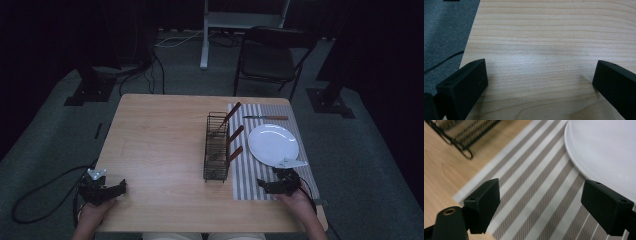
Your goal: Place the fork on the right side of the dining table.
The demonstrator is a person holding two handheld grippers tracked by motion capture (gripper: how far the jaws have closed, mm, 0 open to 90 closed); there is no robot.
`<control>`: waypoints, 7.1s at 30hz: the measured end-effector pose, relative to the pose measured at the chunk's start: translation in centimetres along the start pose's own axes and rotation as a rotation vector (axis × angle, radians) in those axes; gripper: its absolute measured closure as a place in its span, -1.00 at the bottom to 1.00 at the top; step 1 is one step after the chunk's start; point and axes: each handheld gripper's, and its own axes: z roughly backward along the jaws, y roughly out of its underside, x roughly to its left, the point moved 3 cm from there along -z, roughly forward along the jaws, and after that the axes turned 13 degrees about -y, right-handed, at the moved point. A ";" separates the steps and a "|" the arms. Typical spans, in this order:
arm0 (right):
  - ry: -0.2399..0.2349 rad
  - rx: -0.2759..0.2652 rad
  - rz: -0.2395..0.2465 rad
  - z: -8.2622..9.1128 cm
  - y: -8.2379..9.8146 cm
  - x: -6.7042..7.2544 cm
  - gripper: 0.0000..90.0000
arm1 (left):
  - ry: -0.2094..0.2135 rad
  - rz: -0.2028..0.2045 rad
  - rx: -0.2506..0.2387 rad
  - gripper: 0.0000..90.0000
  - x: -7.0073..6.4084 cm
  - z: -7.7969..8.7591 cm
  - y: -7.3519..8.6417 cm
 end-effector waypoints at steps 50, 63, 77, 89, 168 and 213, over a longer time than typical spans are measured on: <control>0.034 -0.126 0.130 0.3 -17.5 -2.5 -0.55 | 0.000 0.000 0.000 -1.00 0.0 0.0 0.0; 0.031 -0.123 0.143 -1.3 -20.6 -2.8 -0.55 | 0.000 0.001 0.000 -1.00 0.0 0.0 0.0; -0.011 -0.127 0.106 -3.7 -23.0 -2.7 -0.48 | 0.000 0.001 0.000 -1.00 0.0 0.0 0.0; -0.067 -0.097 0.061 -6.0 -23.2 -3.6 -0.12 | 0.000 0.001 0.000 -1.00 0.0 0.0 0.0; -0.040 -0.276 0.182 10.5 -17.0 0.0 0.79 | -0.001 0.003 -0.001 -0.99 -0.1 0.1 0.1; -0.045 -0.303 -0.141 8.4 0.0 2.5 0.79 | -0.001 0.006 -0.003 -0.99 -0.1 0.1 0.1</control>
